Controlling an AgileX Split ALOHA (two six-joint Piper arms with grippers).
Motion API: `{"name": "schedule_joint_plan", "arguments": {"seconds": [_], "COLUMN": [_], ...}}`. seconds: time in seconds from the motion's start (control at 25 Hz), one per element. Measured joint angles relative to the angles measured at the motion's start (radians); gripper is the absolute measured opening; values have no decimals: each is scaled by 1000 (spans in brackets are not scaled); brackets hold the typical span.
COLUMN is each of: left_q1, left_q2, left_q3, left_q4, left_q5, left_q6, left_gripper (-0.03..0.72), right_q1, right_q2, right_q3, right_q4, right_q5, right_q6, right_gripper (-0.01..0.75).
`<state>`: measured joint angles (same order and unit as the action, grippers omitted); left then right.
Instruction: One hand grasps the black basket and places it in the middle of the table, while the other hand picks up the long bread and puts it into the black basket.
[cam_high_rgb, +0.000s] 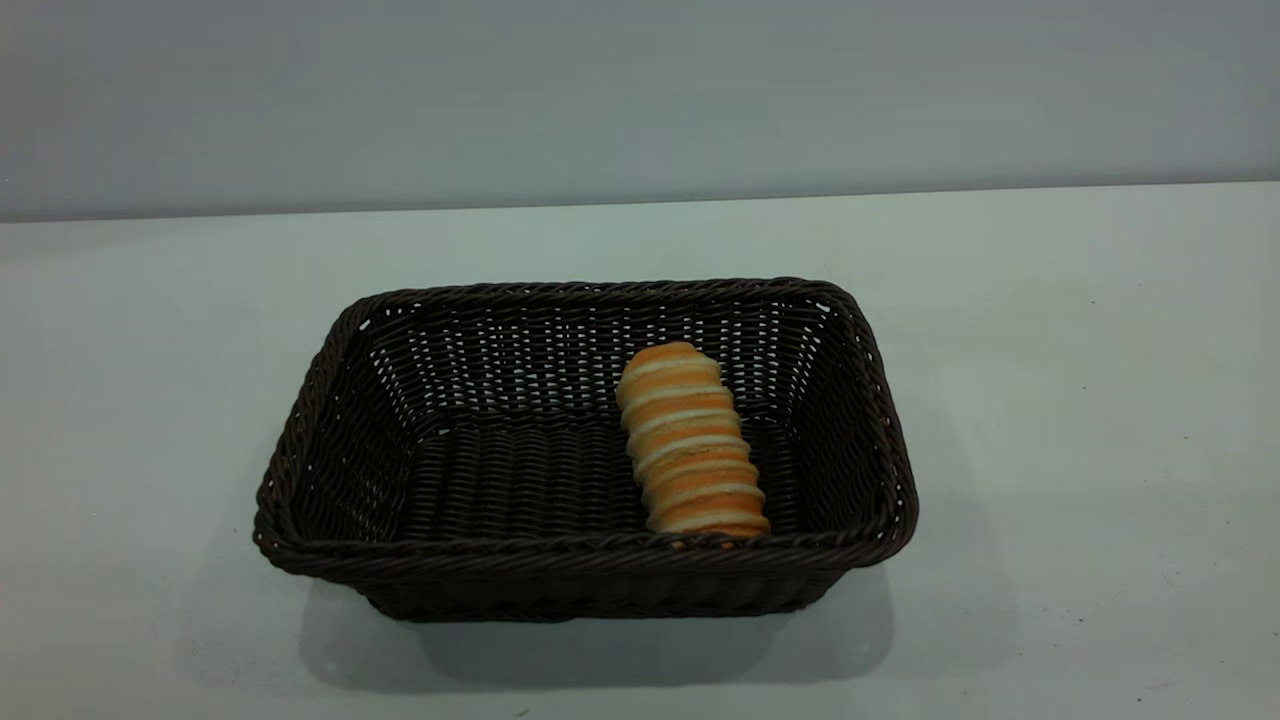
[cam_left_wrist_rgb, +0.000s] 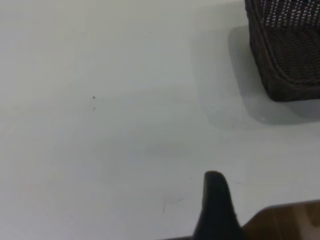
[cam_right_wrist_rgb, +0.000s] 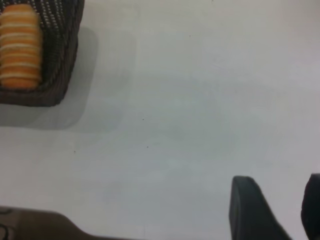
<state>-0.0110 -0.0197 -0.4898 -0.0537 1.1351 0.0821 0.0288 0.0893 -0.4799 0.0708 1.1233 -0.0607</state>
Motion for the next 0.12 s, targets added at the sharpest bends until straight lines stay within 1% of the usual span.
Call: {"name": "schedule_joint_plan", "arguments": {"seconds": [0.12], "left_q1": [0], "left_q2": [0], "left_q3": [0], "left_q4": [0], "left_q5": [0], "left_q6": [0], "left_gripper": [585], "right_q1": [0], "right_q2": [0], "right_q3": [0], "right_q4": [0], "right_q5": [0], "right_q6": [0], "right_gripper": [238]}}
